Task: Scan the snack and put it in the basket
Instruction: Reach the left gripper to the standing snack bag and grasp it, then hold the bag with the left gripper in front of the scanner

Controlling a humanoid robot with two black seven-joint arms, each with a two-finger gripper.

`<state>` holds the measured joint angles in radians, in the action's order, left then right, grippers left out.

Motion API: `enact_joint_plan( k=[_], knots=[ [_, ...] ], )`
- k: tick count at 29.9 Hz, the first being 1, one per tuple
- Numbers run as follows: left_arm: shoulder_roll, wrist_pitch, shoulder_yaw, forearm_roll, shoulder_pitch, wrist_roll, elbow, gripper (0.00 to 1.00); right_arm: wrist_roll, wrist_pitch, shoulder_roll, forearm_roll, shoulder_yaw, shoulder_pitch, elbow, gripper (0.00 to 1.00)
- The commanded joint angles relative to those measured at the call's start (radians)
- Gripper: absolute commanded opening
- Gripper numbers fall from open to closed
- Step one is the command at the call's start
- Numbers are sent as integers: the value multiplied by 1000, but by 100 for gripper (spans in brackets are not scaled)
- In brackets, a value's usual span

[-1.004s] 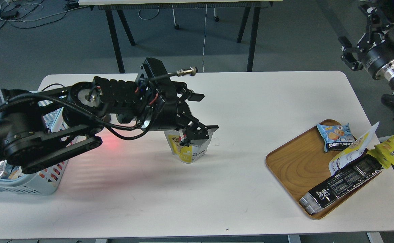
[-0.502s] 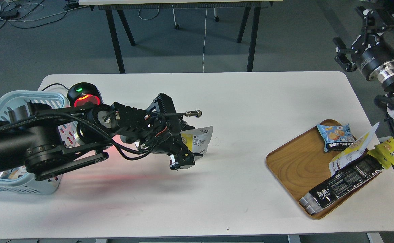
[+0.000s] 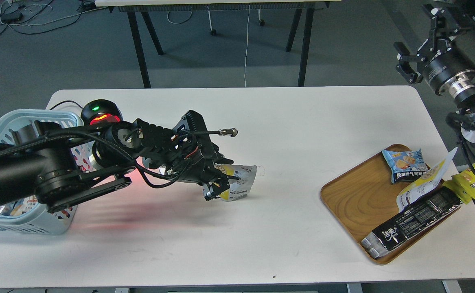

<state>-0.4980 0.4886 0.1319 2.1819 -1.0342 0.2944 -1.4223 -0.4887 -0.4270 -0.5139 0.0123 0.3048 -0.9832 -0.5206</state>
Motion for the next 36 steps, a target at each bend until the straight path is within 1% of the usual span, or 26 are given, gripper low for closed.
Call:
enact_joint_plan(
  k=[1, 3, 9, 13, 16, 21, 23, 28, 36],
  knots=[
    [1, 0, 2, 0, -1, 6, -1, 3, 0, -1, -3, 0, 2, 0, 1, 99],
    [-2, 0, 5, 0, -4, 3, -3, 0, 0, -1, -5, 0, 2, 0, 1, 99],
    [-25, 0, 17, 0, -18, 6, -15, 0, 0, -3, -11, 0, 25, 0, 1, 99],
    [-94, 0, 29, 0, -18, 14, -82, 0, 0, -4, -14, 0, 30, -2, 1, 99],
    [-178, 0, 84, 0, -6, 64, -135, 0, 0, -4, -14, 0, 46, 0, 1, 99],
    [-345, 0, 129, 0, -1, 150, -138, 0, 0, -4, -14, 0, 59, -2, 1, 99],
    [-388, 0, 137, 0, -1, 170, -130, 0, 0, -6, -12, 0, 59, -2, 1, 99],
    [-445, 0, 123, 0, -1, 194, -92, 0, 0, -16, -6, 0, 60, 0, 1, 99],
    [-485, 0, 117, 0, -3, 194, -64, 0, 0, -16, -8, 0, 62, -2, 1, 99]
  ],
)
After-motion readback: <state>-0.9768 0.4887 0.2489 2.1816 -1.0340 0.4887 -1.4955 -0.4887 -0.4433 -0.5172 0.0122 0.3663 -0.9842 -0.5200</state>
